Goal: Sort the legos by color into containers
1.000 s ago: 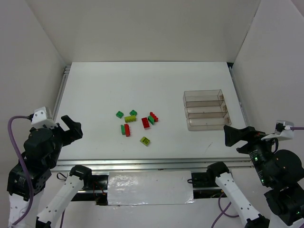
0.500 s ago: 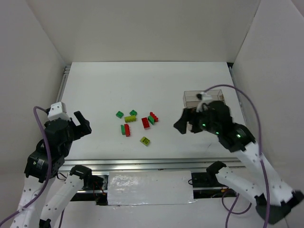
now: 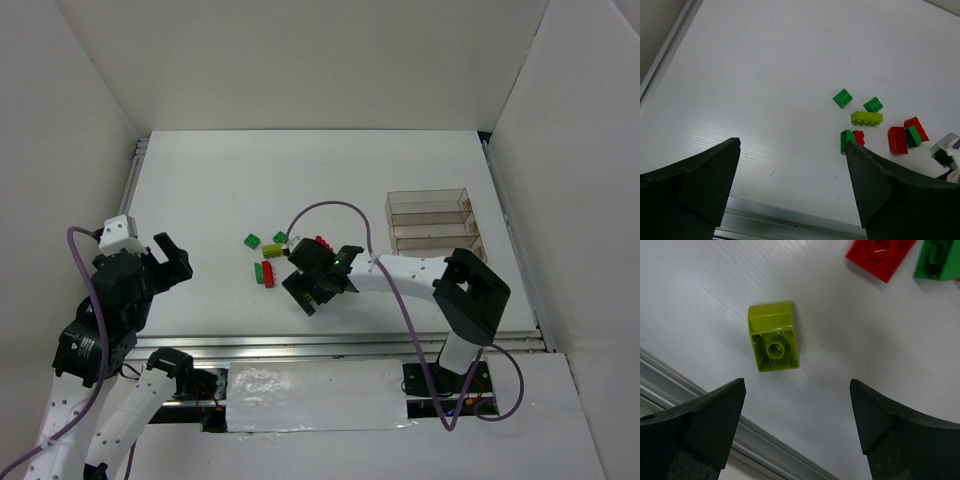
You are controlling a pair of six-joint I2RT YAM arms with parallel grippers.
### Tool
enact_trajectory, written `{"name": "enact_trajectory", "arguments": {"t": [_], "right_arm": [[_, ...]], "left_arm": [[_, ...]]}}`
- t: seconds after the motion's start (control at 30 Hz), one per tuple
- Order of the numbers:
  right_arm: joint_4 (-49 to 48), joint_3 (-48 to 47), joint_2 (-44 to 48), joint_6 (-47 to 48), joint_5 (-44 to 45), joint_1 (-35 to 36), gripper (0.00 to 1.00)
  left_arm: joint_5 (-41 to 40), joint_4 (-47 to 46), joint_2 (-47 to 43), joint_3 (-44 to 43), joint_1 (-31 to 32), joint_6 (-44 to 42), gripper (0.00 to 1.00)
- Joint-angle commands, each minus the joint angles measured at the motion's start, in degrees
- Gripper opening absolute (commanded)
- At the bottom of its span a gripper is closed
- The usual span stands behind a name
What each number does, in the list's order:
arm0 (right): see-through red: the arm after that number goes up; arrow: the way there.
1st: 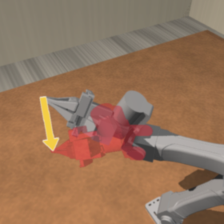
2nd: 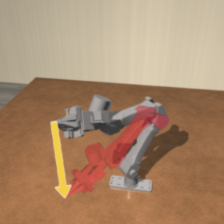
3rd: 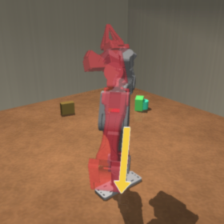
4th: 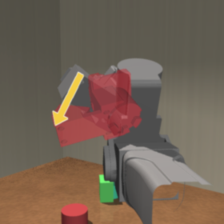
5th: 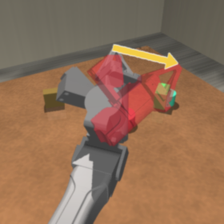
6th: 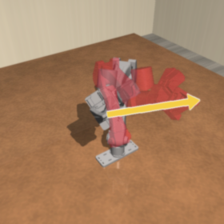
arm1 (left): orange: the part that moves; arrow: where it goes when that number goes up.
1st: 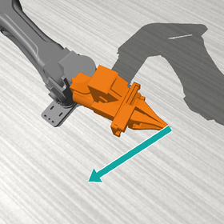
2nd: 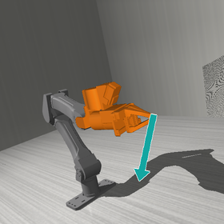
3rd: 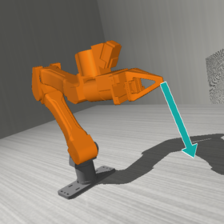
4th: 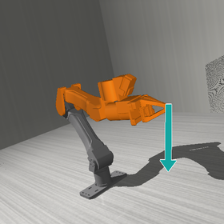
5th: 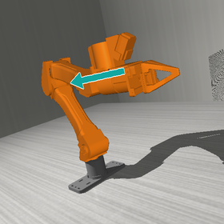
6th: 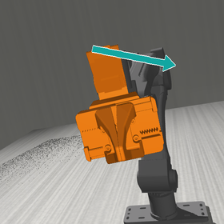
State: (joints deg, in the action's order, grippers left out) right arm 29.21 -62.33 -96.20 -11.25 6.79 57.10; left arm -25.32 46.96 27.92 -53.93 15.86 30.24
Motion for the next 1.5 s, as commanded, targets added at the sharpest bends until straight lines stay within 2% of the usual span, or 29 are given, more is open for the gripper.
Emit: {"name": "enact_trajectory", "arguments": {"t": [0.0,0.17,0.3,0.57,0.6,0.67,0.87,0.97,1.0,1.07,1.23,1.37,1.47], "right_arm": [[-7.66,-2.19,-2.05,2.54,3.15,1.35,0.91],[-13.21,-0.52,-4.87,3.77,3.32,1.43,0.82],[-15.59,-0.6,-6.27,4.83,1.92,1.43,0.79],[-13.22,-1.84,-8.92,3.78,2.44,1.43,0.49],[-13.04,-1.4,-8.13,3.6,2.53,1.43,0.38],[-12.6,-1.22,-6.72,2.29,3.4,1.43,0.0],[-12.35,-0.25,6.36,-1.67,5.61,-2.51,0.0],[-11.03,-1.48,12.96,-5.18,4.46,-12.34,0.0],[-10.41,-3.31,14.01,-6.93,4.99,-18.19,0.0],[-5.94,-6.91,12.63,-8.7,9.89,-23.59,0.0],[3.56,-23.35,-0.98,-12.74,18.78,-36.86,0.0],[8.14,-32.66,-10.38,-14.77,22.82,-42.24,0.0],[8.32,-33.65,-12.77,-15.21,22.48,-45.14,0.0]], "left_arm": [[-0.08,-3.1,-0.41,0.41,-0.21,0.17,1.0],[0.97,-3.45,0.38,0.49,-0.3,-0.44,0.99],[1.33,-3.72,0.38,0.58,-0.21,-0.53,1.0],[1.68,-3.72,0.2,0.67,-0.3,-0.71,1.0],[1.85,-3.8,0.12,0.67,-0.21,-0.71,1.0],[1.85,-3.81,0.12,0.67,-0.3,-0.71,0.99],[2.21,-3.89,-0.06,0.76,-0.21,-0.88,1.0],[2.21,-3.98,-0.32,0.76,-0.3,-0.88,1.0],[2.38,-3.98,-0.41,0.85,-0.21,-0.88,0.99],[2.38,-4.07,-0.5,0.85,-0.21,-0.97,0.99],[2.55,-4.16,-0.85,0.93,-0.12,-0.97,0.99],[2.91,-4.24,-0.76,0.93,-0.04,-1.15,0.99],[3.17,-4.33,-0.68,1.02,0.14,-1.32,1.0]]}}
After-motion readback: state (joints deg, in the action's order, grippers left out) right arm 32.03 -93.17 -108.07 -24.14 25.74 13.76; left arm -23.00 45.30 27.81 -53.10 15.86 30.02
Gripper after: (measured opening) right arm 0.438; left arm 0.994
